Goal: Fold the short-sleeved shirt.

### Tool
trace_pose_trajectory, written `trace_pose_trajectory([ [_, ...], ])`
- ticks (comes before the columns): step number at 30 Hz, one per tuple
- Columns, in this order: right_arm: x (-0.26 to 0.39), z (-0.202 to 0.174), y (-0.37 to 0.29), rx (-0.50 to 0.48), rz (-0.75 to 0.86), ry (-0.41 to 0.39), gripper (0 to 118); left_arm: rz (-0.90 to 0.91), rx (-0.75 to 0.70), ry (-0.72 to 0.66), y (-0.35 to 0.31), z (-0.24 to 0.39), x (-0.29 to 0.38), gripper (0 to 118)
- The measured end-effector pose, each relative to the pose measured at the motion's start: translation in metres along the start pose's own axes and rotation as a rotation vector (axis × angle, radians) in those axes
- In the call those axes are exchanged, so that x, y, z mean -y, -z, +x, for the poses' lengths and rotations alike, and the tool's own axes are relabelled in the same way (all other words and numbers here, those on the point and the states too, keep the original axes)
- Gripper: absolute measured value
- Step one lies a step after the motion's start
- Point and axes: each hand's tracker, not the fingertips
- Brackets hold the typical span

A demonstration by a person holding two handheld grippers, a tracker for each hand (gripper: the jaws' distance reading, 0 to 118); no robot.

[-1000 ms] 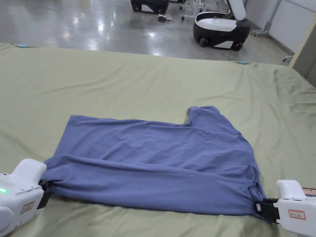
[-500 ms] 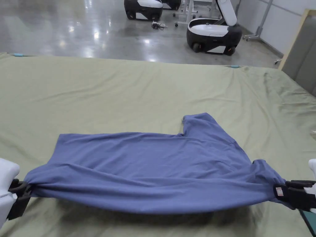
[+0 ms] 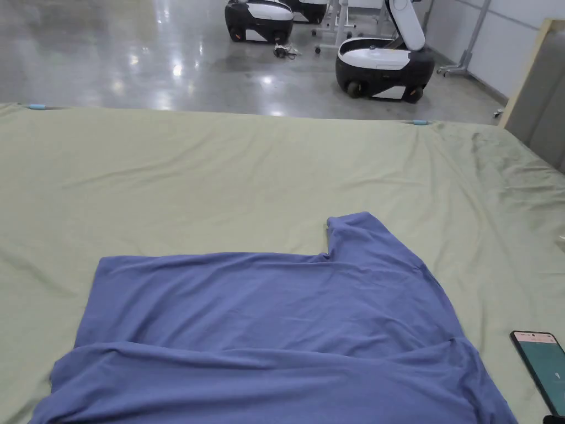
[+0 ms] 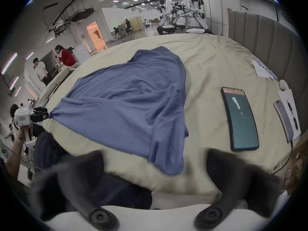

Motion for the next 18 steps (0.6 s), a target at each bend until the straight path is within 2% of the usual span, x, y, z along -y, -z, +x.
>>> trace_pose_trajectory([
  [1,-0.014,-0.011,-0.022,0.011,0.050,-0.015,112,0.075,-0.028,-0.003,-0.014,0.002,0.000,106],
  [4,-0.042,-0.031,-0.057,0.025,0.162,-0.033,118,0.236,-0.064,-0.028,-0.047,0.007,-0.013,106],
  [5,-0.025,-0.042,-0.046,0.025,0.216,-0.021,118,0.287,-0.057,-0.052,-0.054,0.011,-0.017,106],
  [7,-0.038,-0.059,-0.053,0.011,0.272,0.018,110,0.324,-0.036,-0.101,-0.059,0.017,-0.026,105],
  [8,-0.041,-0.058,-0.050,-0.013,0.290,0.052,77,0.287,-0.016,-0.128,-0.055,0.017,-0.034,101],
  [9,-0.042,-0.054,-0.045,-0.026,0.296,0.078,28,0.263,0.000,-0.151,-0.049,0.017,-0.041,85],
  [10,-0.047,-0.058,-0.040,-0.057,0.300,0.090,0,0.248,0.046,-0.156,-0.042,0.016,-0.046,51],
  [11,-0.046,-0.067,-0.029,-0.088,0.321,0.079,0,0.260,0.049,-0.146,-0.035,0.022,-0.056,7],
  [13,-0.052,-0.076,-0.019,-0.090,0.317,0.062,0,0.201,0.003,-0.127,-0.005,0.027,-0.067,5],
  [16,-0.056,-0.095,0.000,-0.092,0.294,0.013,0,0.073,0.008,-0.098,0.059,0.008,-0.084,5],
  [18,-0.057,-0.103,0.007,-0.132,0.272,0.002,0,0.086,0.028,-0.104,0.095,-0.010,-0.105,5],
])
